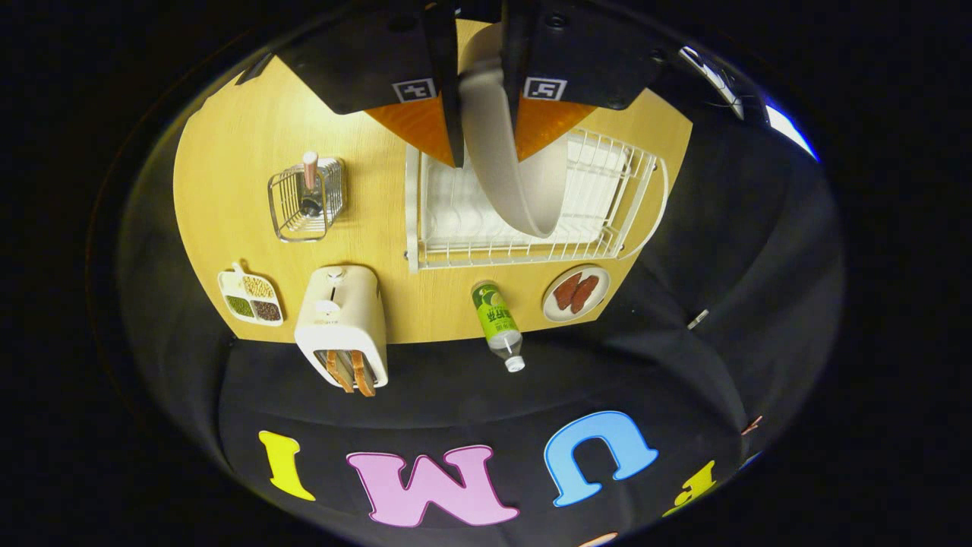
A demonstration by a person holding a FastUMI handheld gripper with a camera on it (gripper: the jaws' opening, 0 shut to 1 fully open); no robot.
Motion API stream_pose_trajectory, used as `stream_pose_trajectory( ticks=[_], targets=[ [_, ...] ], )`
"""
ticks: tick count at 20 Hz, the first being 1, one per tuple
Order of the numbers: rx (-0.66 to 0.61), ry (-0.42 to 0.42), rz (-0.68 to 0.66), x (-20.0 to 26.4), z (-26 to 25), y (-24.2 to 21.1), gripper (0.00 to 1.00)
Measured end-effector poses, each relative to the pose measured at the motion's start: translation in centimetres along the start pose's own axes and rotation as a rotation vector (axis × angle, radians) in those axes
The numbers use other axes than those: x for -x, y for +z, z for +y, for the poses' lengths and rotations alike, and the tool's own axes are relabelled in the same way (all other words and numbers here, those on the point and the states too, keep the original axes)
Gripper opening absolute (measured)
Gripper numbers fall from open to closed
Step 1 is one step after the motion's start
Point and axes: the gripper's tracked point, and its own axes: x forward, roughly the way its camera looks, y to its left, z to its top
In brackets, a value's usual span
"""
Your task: Take the plate from the dish rack, then take the spoon from the basket and place it into the plate.
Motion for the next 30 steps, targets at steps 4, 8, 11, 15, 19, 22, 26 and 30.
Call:
stream_pose_trajectory(
  ticks=[4, 8, 11, 15, 19, 22, 26, 30],
  targets=[
    [-0.072, 0.078, 0.032, 3.0, -0.4, -4.0, 0.27],
    [-0.127, 0.112, 0.107, 5.0, -1.9, -9.4, 0.27],
    [-0.105, 0.077, 0.149, 5.6, -4.0, -12.7, 0.27],
    [-0.178, 0.083, 0.207, 4.3, -7.4, -15.0, 0.27],
    [-0.180, 0.072, 0.260, 2.1, -11.6, -16.3, 0.27],
    [-0.156, 0.059, 0.280, 0.8, -14.2, -16.7, 0.27],
    [-0.197, 0.127, 0.292, -0.4, -15.5, -16.7, 0.28],
    [-0.192, 0.123, 0.297, -2.1, -18.1, -17.4, 0.34]
  ],
)
